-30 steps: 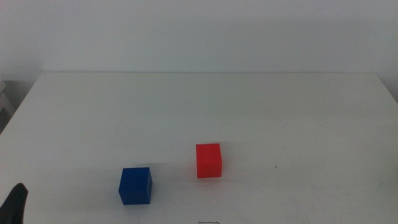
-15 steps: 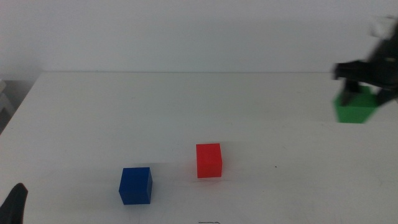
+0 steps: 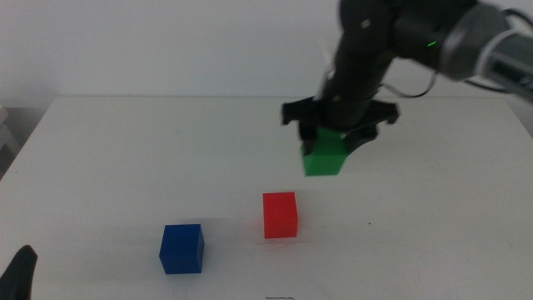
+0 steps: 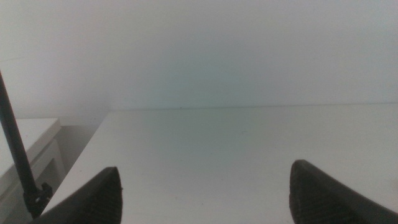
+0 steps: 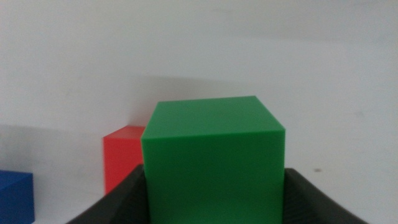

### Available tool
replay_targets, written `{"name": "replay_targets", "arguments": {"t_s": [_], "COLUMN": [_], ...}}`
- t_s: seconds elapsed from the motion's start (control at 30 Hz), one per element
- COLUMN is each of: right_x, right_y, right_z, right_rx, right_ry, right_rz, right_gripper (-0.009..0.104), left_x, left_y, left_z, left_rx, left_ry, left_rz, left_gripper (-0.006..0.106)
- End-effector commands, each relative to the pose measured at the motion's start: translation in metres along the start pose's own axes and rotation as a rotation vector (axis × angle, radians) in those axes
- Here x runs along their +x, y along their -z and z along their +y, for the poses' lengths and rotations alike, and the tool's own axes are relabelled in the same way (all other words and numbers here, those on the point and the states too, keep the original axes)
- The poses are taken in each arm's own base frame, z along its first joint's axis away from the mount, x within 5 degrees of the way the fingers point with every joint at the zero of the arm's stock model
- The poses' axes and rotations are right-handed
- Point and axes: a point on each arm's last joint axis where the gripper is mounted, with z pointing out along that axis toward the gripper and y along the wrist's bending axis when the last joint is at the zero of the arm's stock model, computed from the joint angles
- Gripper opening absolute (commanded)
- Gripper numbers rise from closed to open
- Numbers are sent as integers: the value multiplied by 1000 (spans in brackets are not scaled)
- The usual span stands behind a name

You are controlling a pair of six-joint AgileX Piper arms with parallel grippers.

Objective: Stack red cubes first, then green, then blue cubes in a specific spot.

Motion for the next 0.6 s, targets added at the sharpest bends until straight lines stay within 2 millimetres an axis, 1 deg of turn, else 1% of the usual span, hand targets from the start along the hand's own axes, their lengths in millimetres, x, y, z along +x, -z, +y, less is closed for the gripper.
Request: {"name": "replay_targets", "arguments": {"t_s": [0.0, 0.17, 0.4, 0.57], "right_x": [6, 14, 20, 25], "right_y": [25, 9, 7, 1], "right_z": [10, 28, 50, 58], "right_rx": [-4, 4, -17, -16], "right_ry": [3, 4, 19, 17], "right_rz": [-10, 22, 22, 35], "right_gripper": [-1, -1, -1, -1], "left_x": [-10, -10, -10, -10], "left_y": [2, 2, 2, 2], "left_z": [0, 0, 0, 0], "left_rx": [1, 1, 1, 1], "left_ry": [12, 12, 12, 12], "left_rz": [-111, -111, -111, -111], "left_gripper": [90, 90, 90, 90]}}
